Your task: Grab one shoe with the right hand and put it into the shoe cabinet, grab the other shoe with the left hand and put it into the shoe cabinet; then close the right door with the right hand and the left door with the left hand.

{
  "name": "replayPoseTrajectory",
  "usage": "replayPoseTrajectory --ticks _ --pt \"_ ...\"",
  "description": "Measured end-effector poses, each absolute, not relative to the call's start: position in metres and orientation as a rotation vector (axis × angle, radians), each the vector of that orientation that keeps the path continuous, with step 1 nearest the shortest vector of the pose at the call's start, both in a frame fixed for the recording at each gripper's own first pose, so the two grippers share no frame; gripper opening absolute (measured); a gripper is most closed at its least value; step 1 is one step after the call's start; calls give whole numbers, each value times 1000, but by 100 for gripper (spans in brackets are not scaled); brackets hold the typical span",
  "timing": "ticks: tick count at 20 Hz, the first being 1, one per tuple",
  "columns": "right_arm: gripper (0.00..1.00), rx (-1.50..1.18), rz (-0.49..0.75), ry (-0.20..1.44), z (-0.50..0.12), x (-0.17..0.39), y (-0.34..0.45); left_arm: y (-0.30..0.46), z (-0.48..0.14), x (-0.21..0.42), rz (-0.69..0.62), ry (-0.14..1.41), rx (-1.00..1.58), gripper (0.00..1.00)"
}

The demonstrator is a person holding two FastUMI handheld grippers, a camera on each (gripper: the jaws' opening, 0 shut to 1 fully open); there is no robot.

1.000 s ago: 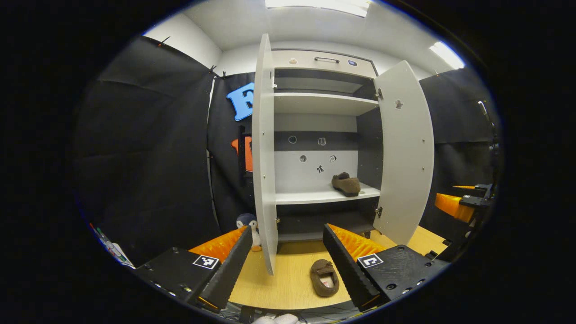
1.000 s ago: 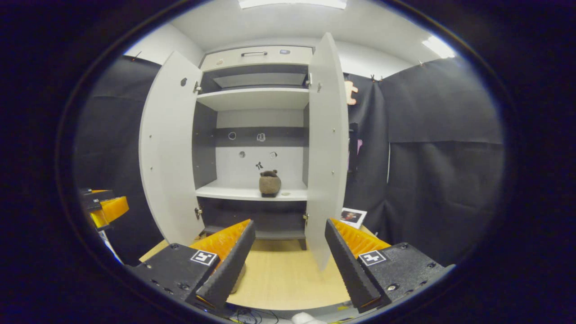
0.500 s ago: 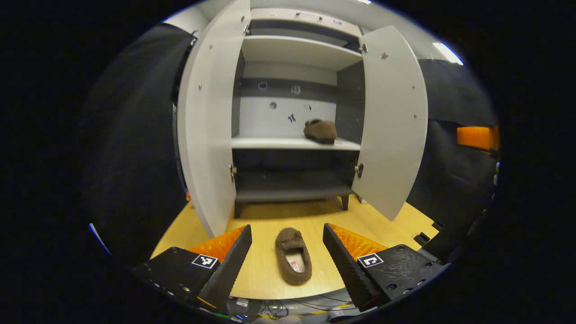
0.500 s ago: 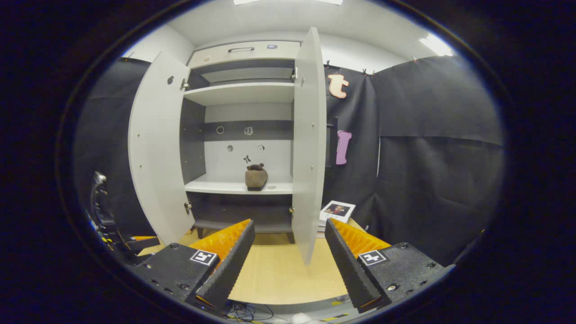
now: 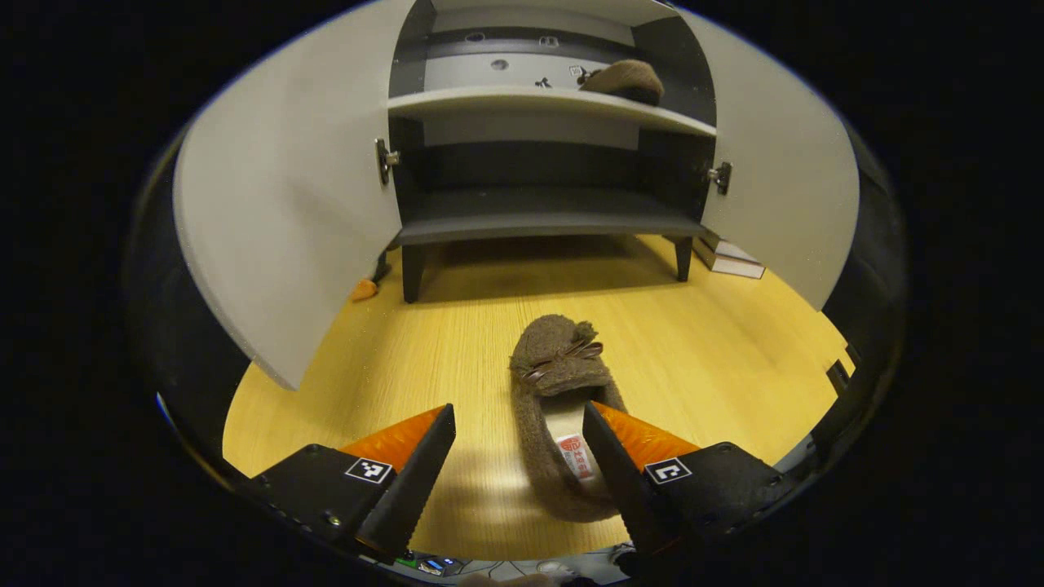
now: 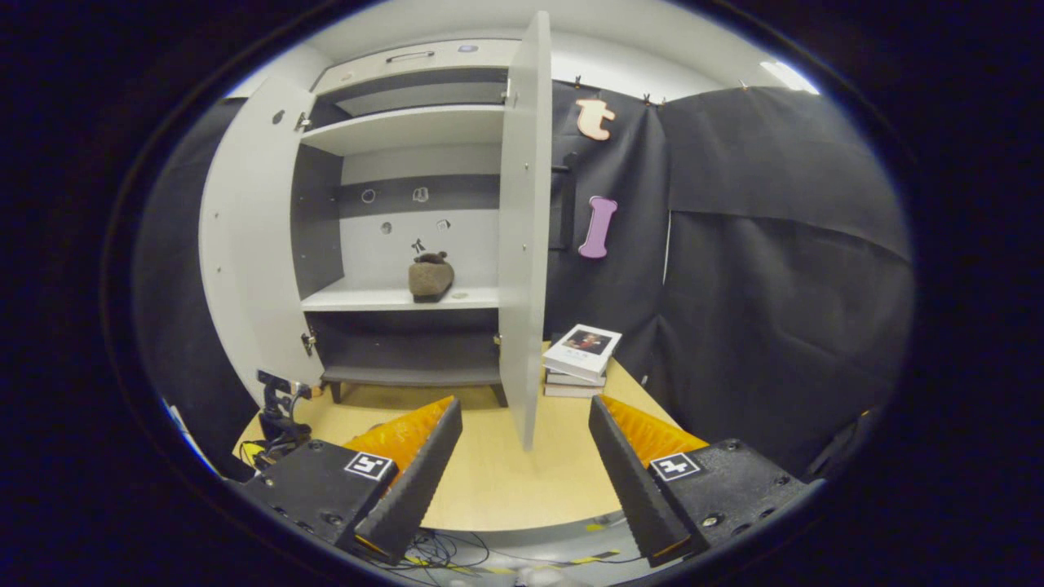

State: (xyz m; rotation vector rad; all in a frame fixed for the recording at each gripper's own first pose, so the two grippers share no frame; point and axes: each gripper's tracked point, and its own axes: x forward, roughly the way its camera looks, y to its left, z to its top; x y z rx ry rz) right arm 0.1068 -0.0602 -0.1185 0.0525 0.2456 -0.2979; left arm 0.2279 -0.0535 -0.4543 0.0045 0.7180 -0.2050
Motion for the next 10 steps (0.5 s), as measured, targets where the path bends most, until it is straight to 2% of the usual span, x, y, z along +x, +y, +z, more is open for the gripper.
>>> replayPoseTrajectory --ticks 8,10 --pt "100 48 -326 260 -118 117 -74 -66 -492 289 -209 731 -7 95" --pt "100 53 -325 257 -118 118 -74 -79 -498 290 -236 755 -57 73"
